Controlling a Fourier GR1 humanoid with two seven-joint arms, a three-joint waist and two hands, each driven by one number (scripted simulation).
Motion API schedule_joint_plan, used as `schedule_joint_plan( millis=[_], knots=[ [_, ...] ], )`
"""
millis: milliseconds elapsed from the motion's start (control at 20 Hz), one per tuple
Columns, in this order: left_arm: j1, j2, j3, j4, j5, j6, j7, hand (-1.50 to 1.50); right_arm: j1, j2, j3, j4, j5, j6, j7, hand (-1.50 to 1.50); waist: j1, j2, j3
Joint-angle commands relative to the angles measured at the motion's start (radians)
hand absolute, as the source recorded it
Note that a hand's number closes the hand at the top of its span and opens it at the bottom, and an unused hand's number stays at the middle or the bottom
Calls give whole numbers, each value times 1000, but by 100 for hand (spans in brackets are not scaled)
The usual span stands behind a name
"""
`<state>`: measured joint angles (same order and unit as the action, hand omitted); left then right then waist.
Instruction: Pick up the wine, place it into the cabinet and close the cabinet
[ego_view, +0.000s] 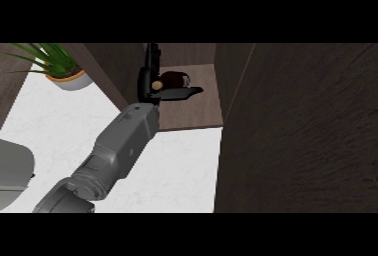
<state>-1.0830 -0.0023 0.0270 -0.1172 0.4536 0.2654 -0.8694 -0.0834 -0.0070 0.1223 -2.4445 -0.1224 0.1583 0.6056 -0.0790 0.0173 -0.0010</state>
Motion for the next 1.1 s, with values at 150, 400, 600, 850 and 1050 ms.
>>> schedule_joint_plan(
  millis=[150, 400, 600, 850, 1050],
  knots=[
    [69, 2, -25, -24, 96, -48, -10, -150, -45, 6, -20, -27, -24, -32, 43, -150, 16, -9, 0],
    [129, 2, -129, -91, 175, -38, -1, -150, -27, 7, 43, -13, 4, -58, 16, -150, 10, -14, 0],
    [243, 2, -260, -220, 237, -20, 20, -150, 8, 1, 16, -76, -13, -43, 59, -150, 24, -22, 1],
    [365, 2, -496, -490, 334, 171, 65, -150, -25, -20, 1, -90, 15, -61, 90, -150, 42, -25, 0],
    [471, 2, -627, -708, 343, 313, 109, -150, 77, -35, -76, -50, -59, -1, -40, -150, 70, -24, 2]
  ],
)
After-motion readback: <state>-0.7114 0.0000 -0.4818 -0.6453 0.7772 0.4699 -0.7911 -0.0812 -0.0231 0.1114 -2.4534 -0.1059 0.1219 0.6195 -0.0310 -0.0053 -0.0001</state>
